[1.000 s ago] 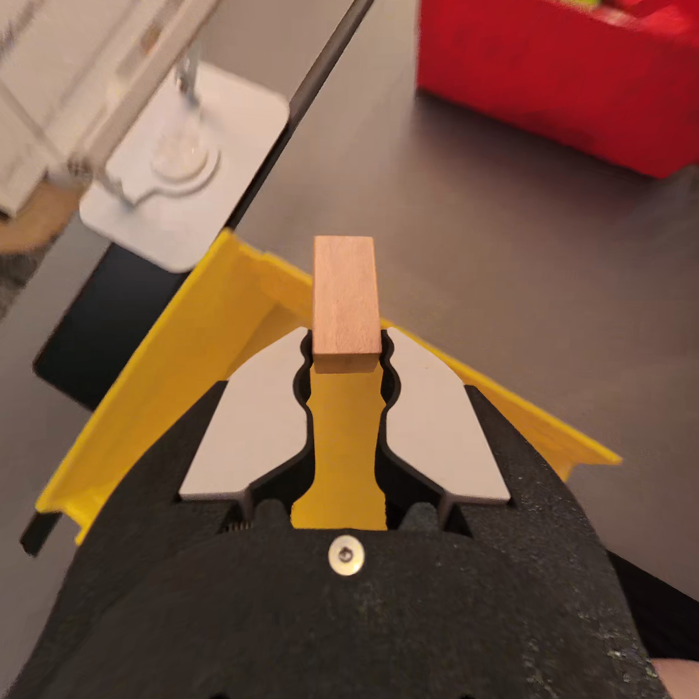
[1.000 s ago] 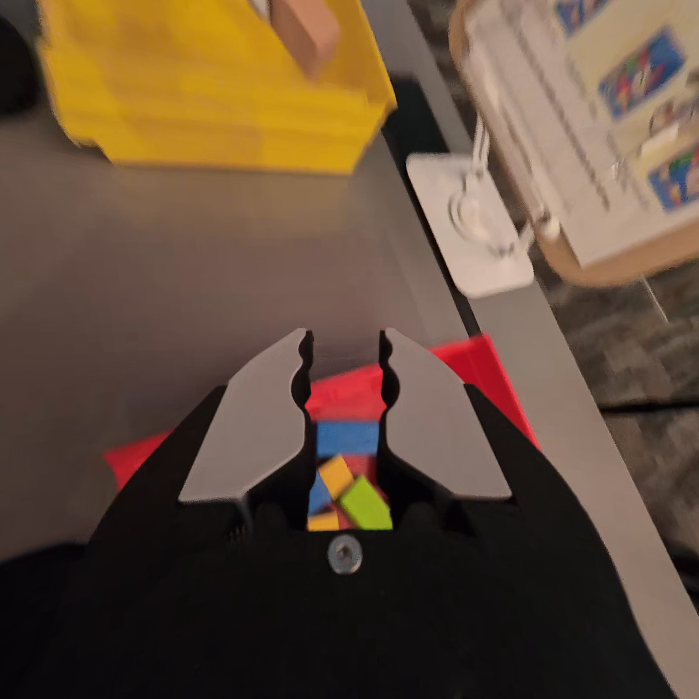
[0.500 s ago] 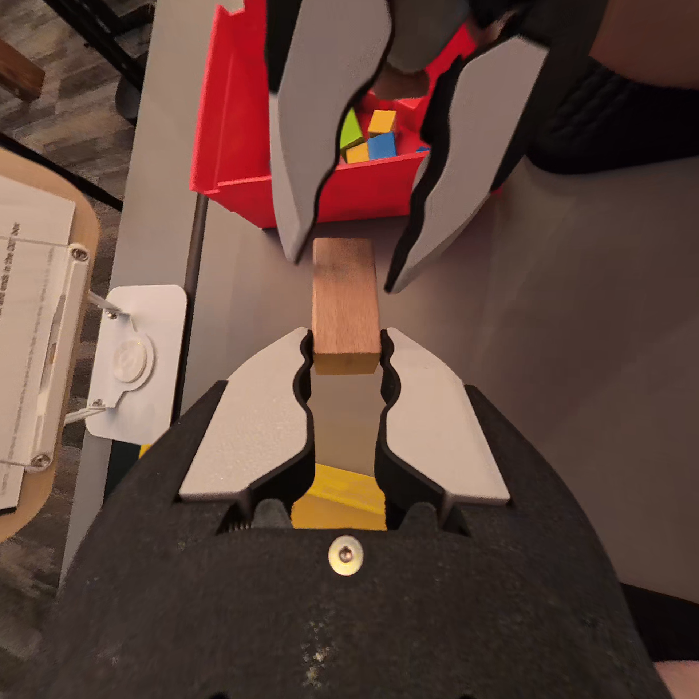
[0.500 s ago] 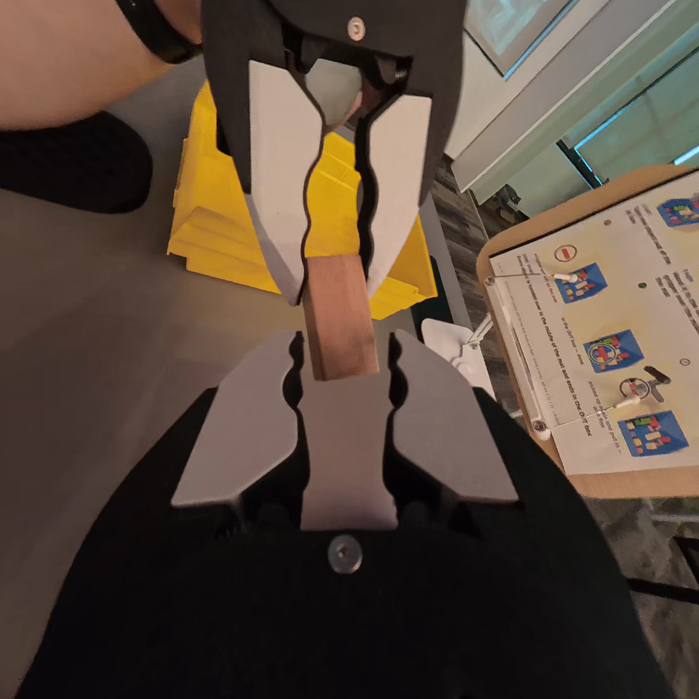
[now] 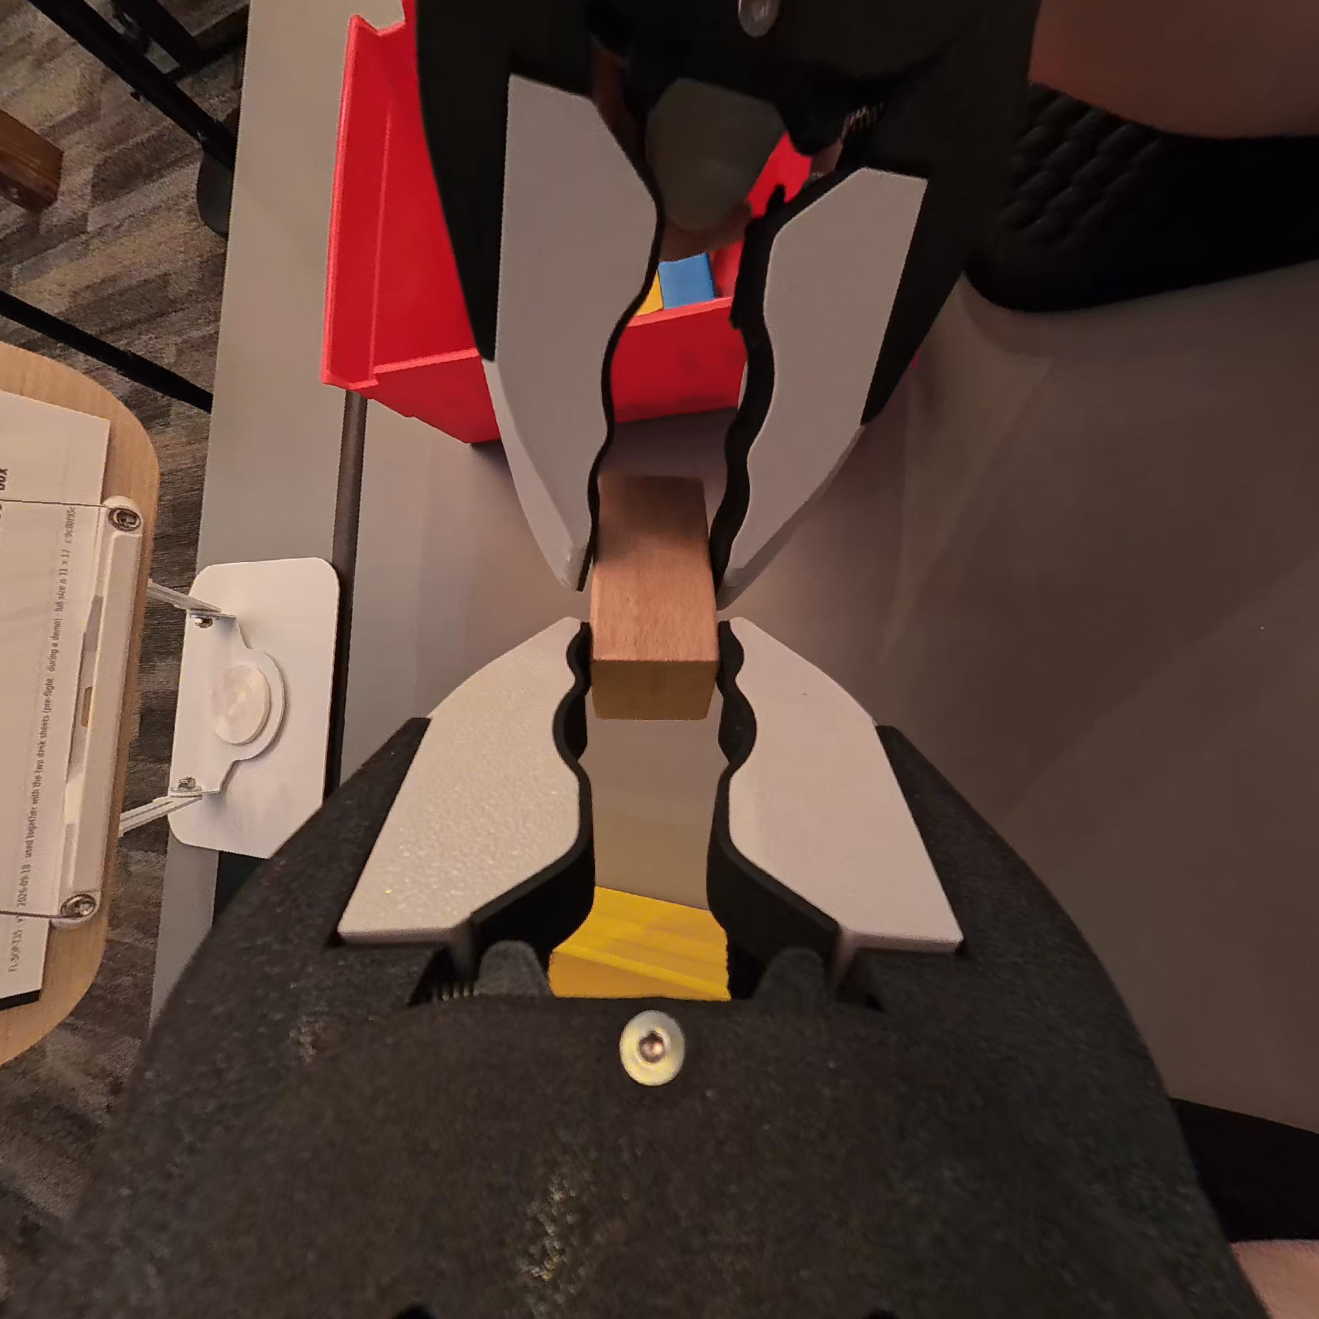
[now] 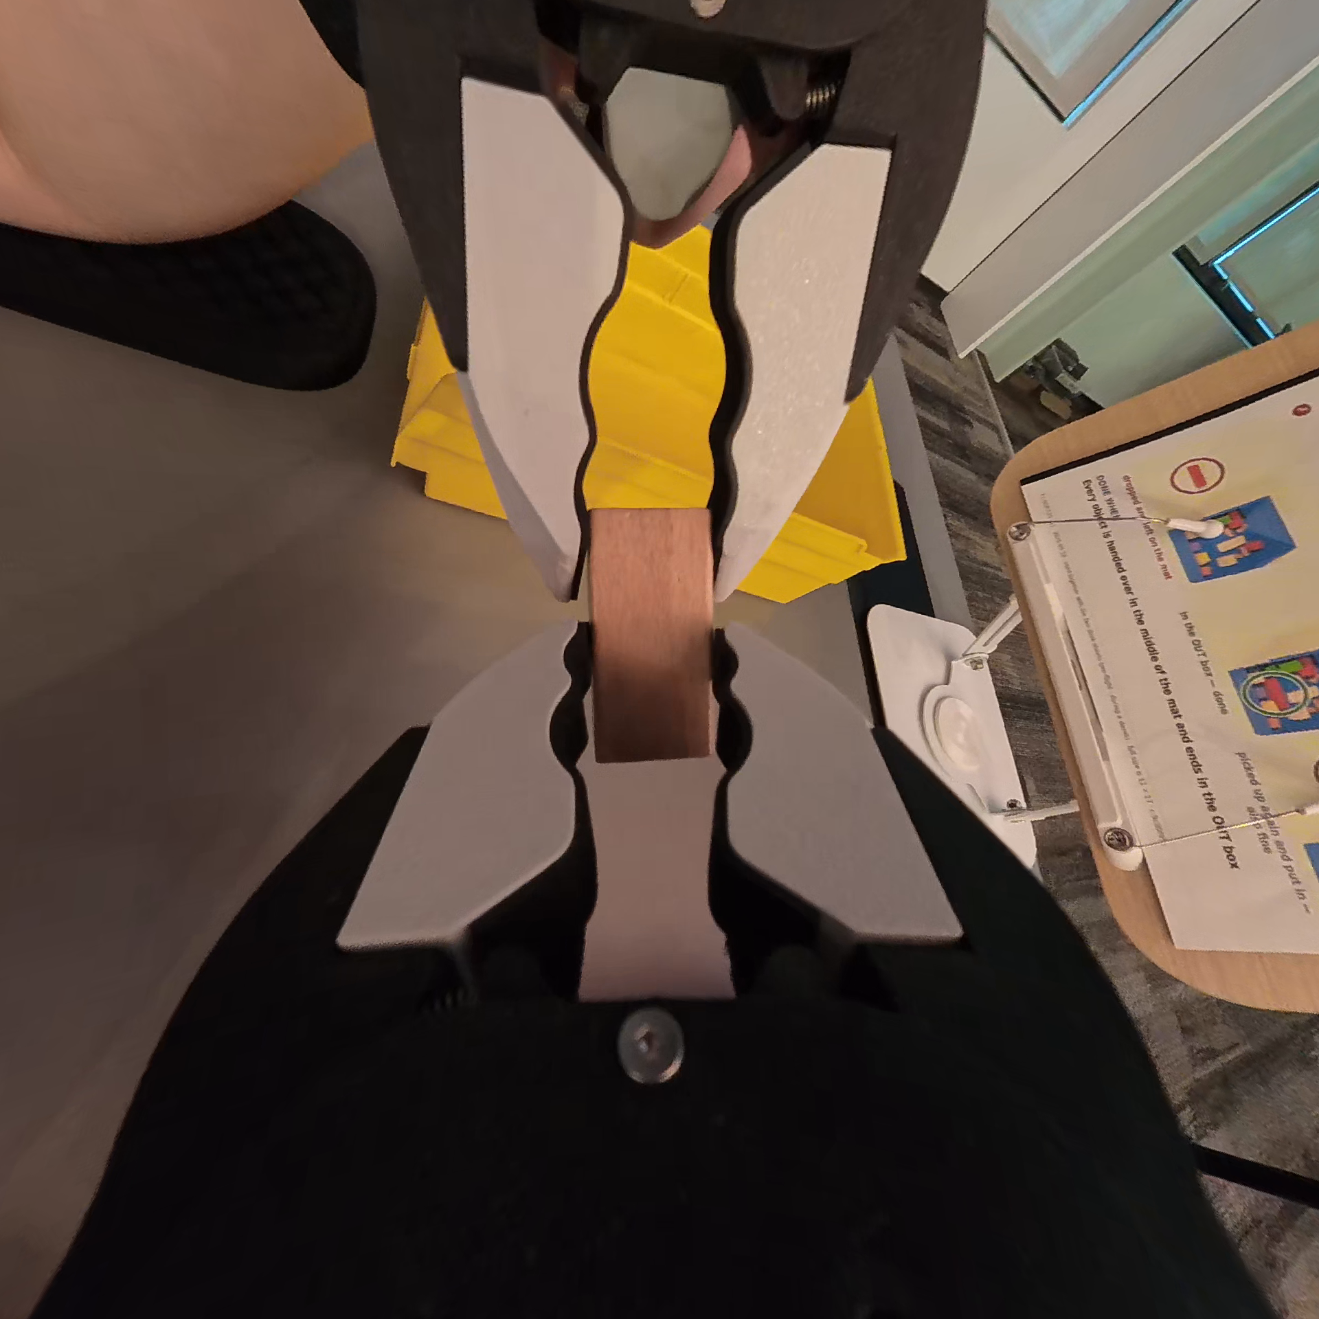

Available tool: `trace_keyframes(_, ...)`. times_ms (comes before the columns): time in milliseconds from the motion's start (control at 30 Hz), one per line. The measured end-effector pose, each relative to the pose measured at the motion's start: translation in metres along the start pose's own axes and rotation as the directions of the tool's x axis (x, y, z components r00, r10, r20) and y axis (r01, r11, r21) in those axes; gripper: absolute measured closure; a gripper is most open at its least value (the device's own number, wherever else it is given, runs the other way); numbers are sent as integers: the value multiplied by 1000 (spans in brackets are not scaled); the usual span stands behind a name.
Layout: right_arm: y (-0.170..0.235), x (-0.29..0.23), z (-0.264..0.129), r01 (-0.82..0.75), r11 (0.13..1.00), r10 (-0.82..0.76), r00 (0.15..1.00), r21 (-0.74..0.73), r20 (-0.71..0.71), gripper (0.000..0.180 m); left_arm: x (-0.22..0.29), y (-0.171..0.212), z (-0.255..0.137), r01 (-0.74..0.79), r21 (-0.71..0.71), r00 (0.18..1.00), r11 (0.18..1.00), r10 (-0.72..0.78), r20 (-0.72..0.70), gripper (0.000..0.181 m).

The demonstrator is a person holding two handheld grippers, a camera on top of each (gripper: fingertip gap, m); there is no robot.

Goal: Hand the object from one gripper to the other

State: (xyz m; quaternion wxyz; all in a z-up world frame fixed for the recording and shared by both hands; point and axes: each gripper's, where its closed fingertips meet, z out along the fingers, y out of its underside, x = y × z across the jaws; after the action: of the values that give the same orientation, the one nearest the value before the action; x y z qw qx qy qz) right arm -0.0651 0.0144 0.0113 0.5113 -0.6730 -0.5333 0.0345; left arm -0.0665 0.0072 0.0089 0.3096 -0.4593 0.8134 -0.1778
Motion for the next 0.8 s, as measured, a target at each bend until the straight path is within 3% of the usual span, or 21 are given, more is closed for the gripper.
trace_keyframes(167, 12, 9, -16, -23, 998, 22, 1000, -60, -12, 147, -12, -12, -6, 42, 69, 997, 997, -47, 64, 141)
trace_keyframes(267, 47, 20, -54, -49, 980, 43, 999, -193, -33, 146, -26, -22, -31, 86, 193, 988, 977, -109, 113, 132)
trace_keyframes(333, 77, 20, -90, -145, 956, 144, 989, -254, -22, 146, -29, -28, -51, 115, 290, 984, 950, -148, 95, 131)
trace_keyframes(433, 130, -4, -135, -299, 871, 335, 942, -390, 27, 146, -32, -30, -74, 127, 376, 982, 918, -168, 80, 130)
trace_keyframes(533, 176, -41, -156, -357, 733, 488, 869, -579, 82, 146, -31, -31, -86, 114, 417, 983, 902, -162, 82, 127)
trace_keyframes(633, 199, -59, -157, -389, 624, 596, 798, -678, 90, 146, -28, -30, -90, 101, 415, 985, 904, -150, 87, 126)
trace_keyframes(800, 222, -77, -147, -337, 530, 647, 754, -778, 114, 146, -26, -28, -94, 88, 407, 985, 909, -141, 100, 125)
